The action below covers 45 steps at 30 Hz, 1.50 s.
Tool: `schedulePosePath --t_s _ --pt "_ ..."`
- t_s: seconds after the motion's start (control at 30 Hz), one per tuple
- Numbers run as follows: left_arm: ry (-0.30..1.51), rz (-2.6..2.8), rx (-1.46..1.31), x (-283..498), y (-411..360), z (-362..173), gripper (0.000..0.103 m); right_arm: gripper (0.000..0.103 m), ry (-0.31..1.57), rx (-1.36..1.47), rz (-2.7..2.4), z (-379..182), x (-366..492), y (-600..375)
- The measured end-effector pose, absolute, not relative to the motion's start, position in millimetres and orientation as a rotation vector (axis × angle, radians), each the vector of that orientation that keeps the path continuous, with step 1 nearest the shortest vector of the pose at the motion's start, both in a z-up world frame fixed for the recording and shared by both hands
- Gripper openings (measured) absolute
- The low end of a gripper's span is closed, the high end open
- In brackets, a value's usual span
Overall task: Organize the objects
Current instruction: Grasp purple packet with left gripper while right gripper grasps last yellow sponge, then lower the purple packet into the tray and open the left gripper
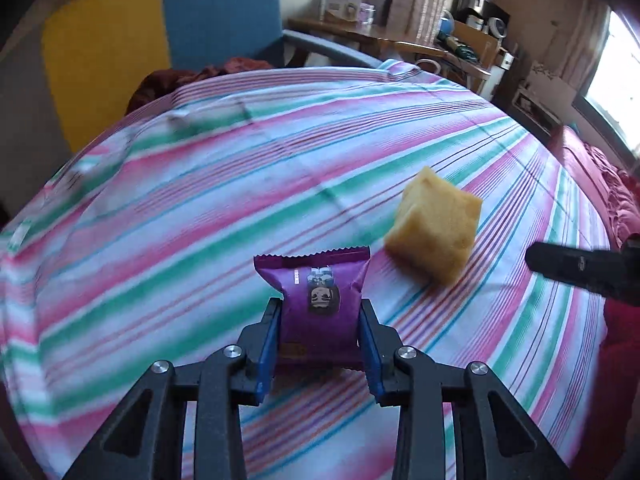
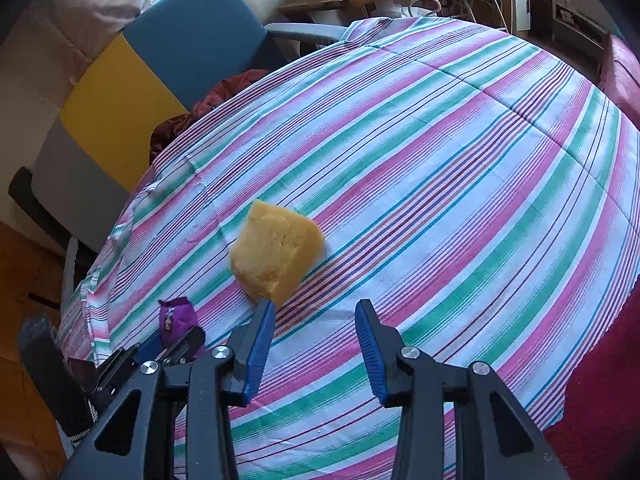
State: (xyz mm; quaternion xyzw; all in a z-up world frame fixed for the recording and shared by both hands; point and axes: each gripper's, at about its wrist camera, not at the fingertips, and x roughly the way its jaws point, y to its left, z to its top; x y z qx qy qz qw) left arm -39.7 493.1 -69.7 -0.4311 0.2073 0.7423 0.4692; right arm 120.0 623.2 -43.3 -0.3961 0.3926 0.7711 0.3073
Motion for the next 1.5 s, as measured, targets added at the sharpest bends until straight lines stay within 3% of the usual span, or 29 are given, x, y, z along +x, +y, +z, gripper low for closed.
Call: schedulePosePath --t_s 0.3,0.33,0.43,0.77,0.83,0.93,1.03,1.37,1.5 --pt "0.483 1.948 -1.12 -17.7 406.7 -65.3 0.037 0.043 1.031 -1.117 2.038 -44.6 103.2 619.9" --pt "0.475 1.95 -1.123 -15.5 400.9 -64.0 0.037 0.045 1.03 -1.114 2.039 -43.4 98.4 621.2" --pt "0.45 1.966 -1.118 -5.9 380.7 -58.0 0.037 0.067 1.034 -1.124 2.007 -46.8 81.1 629.1" --pt "0.381 1.998 -1.094 7.3 332.6 -32.9 0.035 0.07 1.036 -1.13 1.895 -75.9 36.7 649.7" --pt "0.364 2.011 -1.088 6.3 323.9 -27.7 0.035 0.071 0.977 -1.148 1.9 -79.1 29.8 648.7" --pt "0.351 2.029 -1.083 3.8 314.3 -23.2 0.034 0.06 0.818 -1.219 1.942 -77.4 19.5 636.7" --pt "0.337 2.044 -1.092 2.6 302.6 -21.6 0.034 0.055 0.708 -1.298 2.016 -72.8 11.2 615.5" --pt "0.287 2.113 -1.071 -1.5 260.7 -9.1 0.034 0.055 0.224 -1.454 2.311 -51.0 -12.4 478.9" --pt "0.263 2.159 -1.028 1.5 240.1 4.2 0.034 0.055 0.136 -1.463 2.391 -55.6 -11.6 455.0"
